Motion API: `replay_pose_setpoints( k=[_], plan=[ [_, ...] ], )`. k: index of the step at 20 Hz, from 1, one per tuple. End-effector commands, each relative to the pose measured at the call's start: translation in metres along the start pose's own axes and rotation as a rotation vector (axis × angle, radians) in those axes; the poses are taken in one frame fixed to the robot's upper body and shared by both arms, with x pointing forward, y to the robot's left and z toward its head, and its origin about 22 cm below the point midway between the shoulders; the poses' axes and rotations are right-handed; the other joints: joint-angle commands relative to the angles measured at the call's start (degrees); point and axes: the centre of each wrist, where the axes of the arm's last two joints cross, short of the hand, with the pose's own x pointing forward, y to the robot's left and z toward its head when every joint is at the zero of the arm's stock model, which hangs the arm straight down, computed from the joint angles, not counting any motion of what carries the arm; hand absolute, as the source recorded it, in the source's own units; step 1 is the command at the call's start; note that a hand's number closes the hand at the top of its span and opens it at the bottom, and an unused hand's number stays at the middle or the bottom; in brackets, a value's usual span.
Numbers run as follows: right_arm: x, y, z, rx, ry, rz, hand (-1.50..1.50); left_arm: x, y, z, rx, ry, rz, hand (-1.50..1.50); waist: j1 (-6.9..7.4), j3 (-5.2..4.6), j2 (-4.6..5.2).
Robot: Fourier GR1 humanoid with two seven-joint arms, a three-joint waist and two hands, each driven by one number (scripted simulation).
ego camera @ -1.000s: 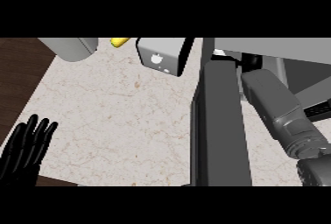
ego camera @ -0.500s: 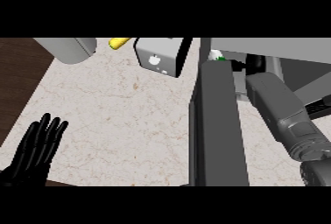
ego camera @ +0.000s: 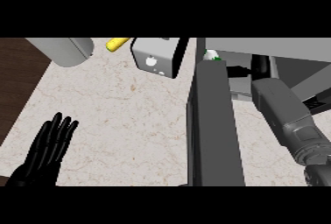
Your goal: Pick up the milk, place it into the microwave and close the microwave
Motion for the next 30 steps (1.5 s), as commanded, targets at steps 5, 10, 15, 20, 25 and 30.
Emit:
replay_pose_setpoints(
  k=[5,10,15,20,25,30],
  plan=[
    [-0.013,-0.006,0.009,0.008,0.015,-0.079,-1.50,0.002,-0.012,-0.003,-0.002,0.000,0.013,-1.50,-1.26,-0.04,-0.78],
    [-0.034,0.019,0.042,0.033,0.006,-0.119,-1.50,-0.018,-0.015,-0.008,-0.038,0.049,0.019,-1.50,-3.00,-0.13,-1.22],
    [-0.044,0.008,0.048,0.093,0.002,-0.247,-1.50,-0.013,-0.023,-0.005,-0.074,0.056,0.040,-1.50,-3.47,-0.13,-1.82],
    [-0.065,0.018,0.079,0.119,0.005,-0.326,-1.50,-0.039,-0.022,-0.024,-0.162,0.104,0.039,-1.50,-5.61,-0.23,-2.44],
    [-0.083,0.006,0.100,0.147,0.012,-0.363,-1.50,-0.044,-0.034,-0.028,-0.299,0.142,0.010,1.50,-7.16,-0.31,-3.27],
    [-0.103,-0.002,0.132,0.174,-0.026,-0.372,-1.50,-0.060,-0.041,-0.047,-0.337,0.152,-0.036,1.50,-8.18,-0.38,-3.72]
  ],
)
